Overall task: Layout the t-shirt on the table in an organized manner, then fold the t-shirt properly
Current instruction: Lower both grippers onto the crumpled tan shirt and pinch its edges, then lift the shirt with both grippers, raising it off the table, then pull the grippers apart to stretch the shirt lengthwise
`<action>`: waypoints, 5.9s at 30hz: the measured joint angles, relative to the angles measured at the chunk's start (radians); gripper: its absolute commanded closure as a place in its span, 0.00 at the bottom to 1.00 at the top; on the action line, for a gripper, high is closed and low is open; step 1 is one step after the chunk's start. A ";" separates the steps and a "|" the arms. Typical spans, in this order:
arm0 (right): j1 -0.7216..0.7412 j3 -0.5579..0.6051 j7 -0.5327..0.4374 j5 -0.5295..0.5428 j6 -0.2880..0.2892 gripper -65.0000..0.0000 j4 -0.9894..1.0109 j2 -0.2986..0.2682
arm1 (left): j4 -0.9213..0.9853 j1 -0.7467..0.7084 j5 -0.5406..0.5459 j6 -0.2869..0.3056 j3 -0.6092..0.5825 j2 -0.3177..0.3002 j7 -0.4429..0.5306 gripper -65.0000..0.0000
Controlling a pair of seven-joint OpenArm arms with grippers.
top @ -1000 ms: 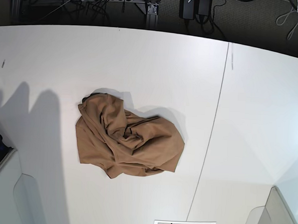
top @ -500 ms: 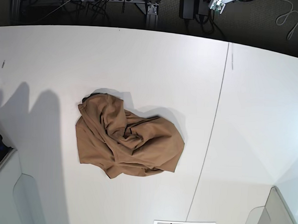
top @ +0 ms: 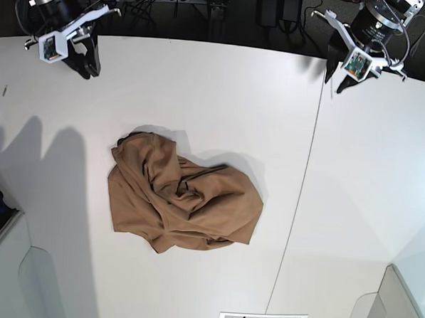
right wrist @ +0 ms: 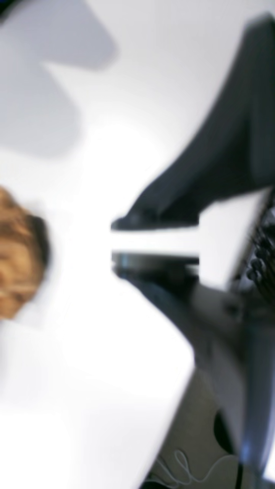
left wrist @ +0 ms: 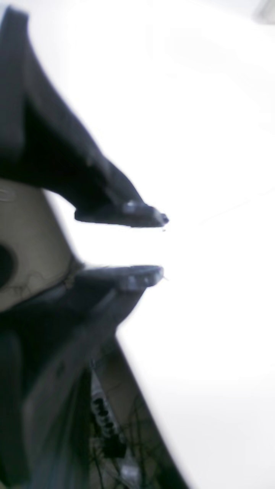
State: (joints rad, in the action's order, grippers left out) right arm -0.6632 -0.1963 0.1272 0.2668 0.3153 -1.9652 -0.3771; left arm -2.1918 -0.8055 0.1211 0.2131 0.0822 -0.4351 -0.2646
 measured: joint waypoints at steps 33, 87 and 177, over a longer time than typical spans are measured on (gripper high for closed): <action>0.723 0.132 0.143 -0.085 -0.011 0.42 0.591 0.283 | 0.840 0.941 0.144 0.058 -0.396 0.238 0.003 0.61; 0.805 0.359 0.551 -0.091 -0.014 0.36 0.115 0.278 | 0.404 0.719 0.221 0.126 -0.027 0.028 -0.269 0.78; 0.707 -0.091 0.636 0.201 0.208 0.32 0.149 0.394 | 0.573 0.766 0.866 0.466 0.220 0.002 -0.520 0.53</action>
State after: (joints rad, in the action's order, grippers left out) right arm 0.0441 -0.2871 0.7631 0.4679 0.5236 -1.8160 0.0166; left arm -1.6192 -0.0399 0.9874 0.6788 0.3019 -0.4328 -0.7849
